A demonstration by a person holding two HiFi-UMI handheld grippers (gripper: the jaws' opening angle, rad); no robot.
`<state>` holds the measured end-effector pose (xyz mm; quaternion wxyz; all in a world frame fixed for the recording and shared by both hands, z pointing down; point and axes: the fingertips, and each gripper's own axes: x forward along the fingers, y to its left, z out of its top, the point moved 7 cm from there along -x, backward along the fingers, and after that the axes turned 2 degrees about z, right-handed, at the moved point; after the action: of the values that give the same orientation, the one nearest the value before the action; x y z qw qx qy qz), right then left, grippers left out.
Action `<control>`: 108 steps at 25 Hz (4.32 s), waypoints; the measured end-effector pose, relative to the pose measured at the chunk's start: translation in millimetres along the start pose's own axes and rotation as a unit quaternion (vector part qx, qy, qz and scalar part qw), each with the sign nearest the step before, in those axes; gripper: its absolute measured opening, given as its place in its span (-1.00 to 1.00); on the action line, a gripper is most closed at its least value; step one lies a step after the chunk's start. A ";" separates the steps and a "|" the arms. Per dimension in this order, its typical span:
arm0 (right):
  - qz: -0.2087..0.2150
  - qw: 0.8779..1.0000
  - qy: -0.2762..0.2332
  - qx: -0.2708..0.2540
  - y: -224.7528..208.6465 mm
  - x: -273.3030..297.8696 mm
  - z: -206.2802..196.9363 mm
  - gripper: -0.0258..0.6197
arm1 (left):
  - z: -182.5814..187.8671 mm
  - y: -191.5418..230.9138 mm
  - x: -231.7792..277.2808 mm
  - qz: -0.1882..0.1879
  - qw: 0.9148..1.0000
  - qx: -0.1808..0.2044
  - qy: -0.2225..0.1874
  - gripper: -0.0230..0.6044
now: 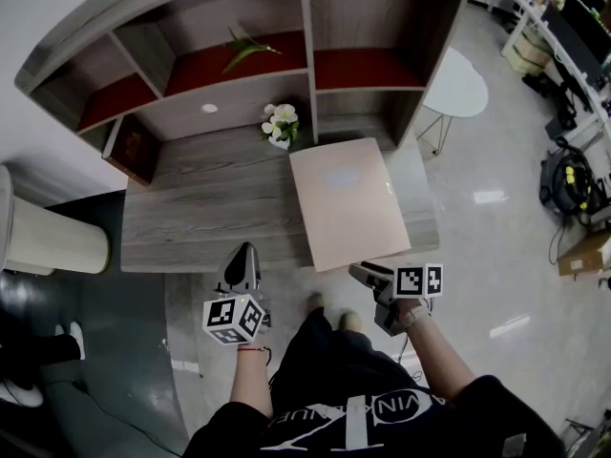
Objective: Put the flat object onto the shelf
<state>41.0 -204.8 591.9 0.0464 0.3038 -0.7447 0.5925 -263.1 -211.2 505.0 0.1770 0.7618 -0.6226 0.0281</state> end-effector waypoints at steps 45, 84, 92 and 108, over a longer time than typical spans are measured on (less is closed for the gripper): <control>-0.039 0.948 -0.177 -0.263 62.0 -60.7 96.3 -0.89 | 50.3 -2.8 -4.3 0.009 0.998 0.022 -0.065 -0.91; -0.049 0.865 -0.294 -0.403 110.8 -91.6 150.6 -0.89 | 106.3 -1.0 -3.4 0.033 0.989 0.060 -0.129 -0.91; -0.049 0.854 -0.304 -0.420 116.3 -95.4 157.4 -0.89 | 113.0 0.4 -4.6 0.039 0.988 0.062 -0.139 -0.91; -0.054 0.847 -0.312 -0.426 114.5 -99.2 159.3 -0.89 | 114.2 -1.4 -2.3 0.040 0.987 0.065 -0.139 -0.91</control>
<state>109.7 -297.4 404.7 -0.0320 0.4630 -0.8815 0.0873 -282.6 -243.6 397.3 0.0379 0.7423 -0.6683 -0.0305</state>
